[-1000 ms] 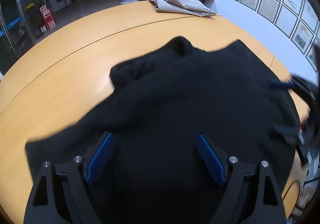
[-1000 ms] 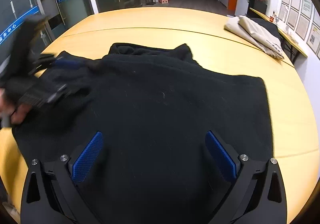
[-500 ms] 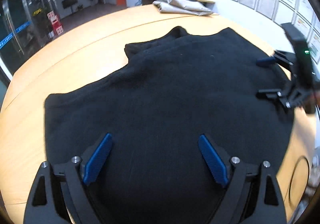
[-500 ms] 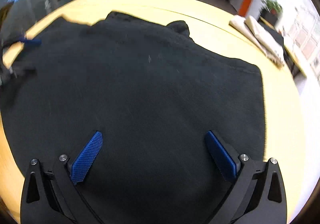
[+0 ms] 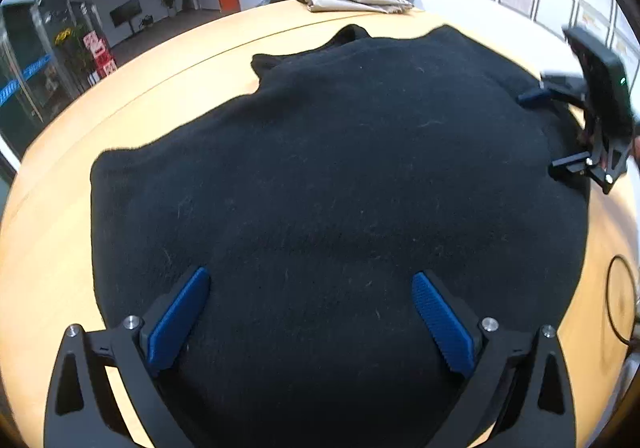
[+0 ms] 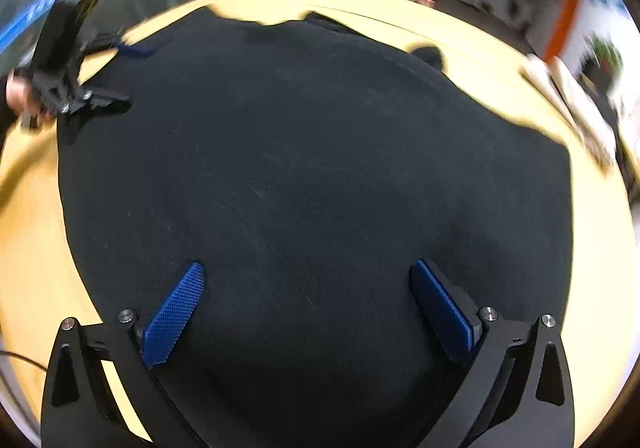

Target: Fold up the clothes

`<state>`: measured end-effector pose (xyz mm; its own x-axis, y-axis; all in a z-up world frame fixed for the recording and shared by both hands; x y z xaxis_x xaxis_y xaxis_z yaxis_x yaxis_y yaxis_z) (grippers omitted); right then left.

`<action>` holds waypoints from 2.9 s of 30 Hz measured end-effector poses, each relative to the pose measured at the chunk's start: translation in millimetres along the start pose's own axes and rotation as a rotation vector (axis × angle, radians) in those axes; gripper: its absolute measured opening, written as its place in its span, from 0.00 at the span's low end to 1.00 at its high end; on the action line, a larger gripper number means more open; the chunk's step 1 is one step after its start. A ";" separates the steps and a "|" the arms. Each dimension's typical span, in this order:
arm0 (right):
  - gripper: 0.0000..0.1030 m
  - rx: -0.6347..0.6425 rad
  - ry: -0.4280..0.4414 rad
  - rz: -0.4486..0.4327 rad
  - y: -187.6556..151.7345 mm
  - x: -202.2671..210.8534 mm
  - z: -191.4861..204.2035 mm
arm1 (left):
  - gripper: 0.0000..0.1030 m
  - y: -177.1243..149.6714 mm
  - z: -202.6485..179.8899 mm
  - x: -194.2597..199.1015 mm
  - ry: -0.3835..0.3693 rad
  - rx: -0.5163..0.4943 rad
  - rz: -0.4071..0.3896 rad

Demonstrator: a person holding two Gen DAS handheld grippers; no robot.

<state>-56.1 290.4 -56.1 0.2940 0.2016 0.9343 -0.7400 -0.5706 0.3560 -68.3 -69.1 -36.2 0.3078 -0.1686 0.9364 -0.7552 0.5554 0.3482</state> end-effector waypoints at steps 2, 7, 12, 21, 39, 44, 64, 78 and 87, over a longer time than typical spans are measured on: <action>1.00 -0.022 -0.027 -0.012 -14.7 8.4 -5.0 | 0.99 -1.3 -2.9 1.6 0.010 -0.010 0.009; 1.00 -0.162 -0.149 0.021 -55.6 40.2 -25.0 | 1.00 -12.3 -15.8 21.4 0.046 -0.046 0.024; 1.00 -0.608 0.050 -0.121 -118.7 84.7 -35.8 | 0.99 -14.9 -18.5 34.6 0.057 -0.087 -0.011; 1.00 -1.148 0.452 -0.327 -134.9 42.3 -26.1 | 0.99 76.4 -48.3 4.0 0.130 -0.255 -0.044; 0.36 -1.450 0.275 -0.391 -121.6 22.2 -66.2 | 0.99 114.7 -59.3 -38.1 0.050 -0.310 -0.028; 0.28 -1.371 0.230 -0.403 -114.4 38.4 -67.3 | 0.99 104.2 -51.6 -26.9 0.041 -0.314 -0.006; 0.27 -0.346 -0.033 -0.575 66.3 152.7 115.0 | 1.00 53.3 -27.9 -20.9 -0.039 -0.256 -0.045; 0.25 -0.183 0.059 -0.515 113.2 109.5 172.9 | 1.00 22.1 8.2 -4.2 -0.158 -0.206 -0.075; 0.25 0.012 0.112 -0.366 128.3 31.9 246.2 | 1.00 16.4 11.1 -3.4 -0.173 -0.189 -0.093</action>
<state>7.3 27.6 14.8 0.4693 0.4790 0.7419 -0.5913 -0.4536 0.6668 -88.1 -68.4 -33.3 0.2545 -0.3538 0.9000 -0.6016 0.6707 0.4338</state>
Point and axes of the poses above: each gripper's, at about its wrist camera, not at the fingertips, and x roughly against the way its jaws point, z to its left, y to its top, the point moved 5 cm from there along -x, roughly the way its jaws point, and after that the axes turned 13 degrees about z, right-handed, at the moved point
